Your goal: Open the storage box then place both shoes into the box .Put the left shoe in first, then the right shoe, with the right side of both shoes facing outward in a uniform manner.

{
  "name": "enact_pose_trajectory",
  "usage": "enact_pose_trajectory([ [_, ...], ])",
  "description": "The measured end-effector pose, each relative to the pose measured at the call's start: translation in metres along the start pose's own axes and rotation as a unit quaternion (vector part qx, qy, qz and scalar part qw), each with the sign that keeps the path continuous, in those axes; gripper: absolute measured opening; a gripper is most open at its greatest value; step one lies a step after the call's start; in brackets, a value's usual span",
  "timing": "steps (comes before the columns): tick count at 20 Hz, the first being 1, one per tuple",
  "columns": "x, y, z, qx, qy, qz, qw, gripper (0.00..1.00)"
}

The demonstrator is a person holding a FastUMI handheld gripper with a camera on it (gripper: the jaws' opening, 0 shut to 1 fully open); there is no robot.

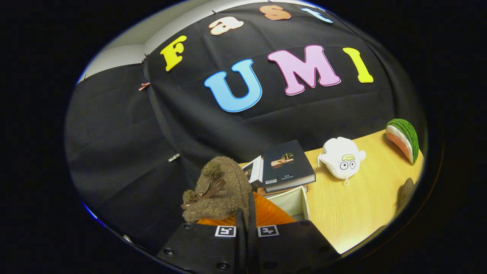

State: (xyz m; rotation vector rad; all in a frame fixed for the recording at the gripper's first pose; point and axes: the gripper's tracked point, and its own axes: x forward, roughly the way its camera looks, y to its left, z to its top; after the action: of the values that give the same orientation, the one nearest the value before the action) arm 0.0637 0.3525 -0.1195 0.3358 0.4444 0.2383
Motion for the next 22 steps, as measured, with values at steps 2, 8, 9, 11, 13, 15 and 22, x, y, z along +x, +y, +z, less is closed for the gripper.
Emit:
enact_pose_trajectory([
  [2,0.009,-0.007,-0.015,0.04,0.015,-0.028,0.999,0.06],
  [8,0.022,-0.023,-0.046,0.056,0.026,-0.073,0.995,0.06],
  [9,0.022,-0.024,-0.055,0.062,0.037,-0.079,0.994,0.06],
  [11,0.026,-0.023,-0.066,0.063,0.05,-0.082,0.993,0.06],
  [13,0.028,-0.02,-0.074,0.053,0.061,-0.083,0.993,0.06],
  [15,0.03,-0.018,-0.083,0.049,0.073,-0.085,0.993,0.06],
  [22,0.025,-0.015,-0.099,-0.023,0.119,-0.092,0.988,0.73],
])
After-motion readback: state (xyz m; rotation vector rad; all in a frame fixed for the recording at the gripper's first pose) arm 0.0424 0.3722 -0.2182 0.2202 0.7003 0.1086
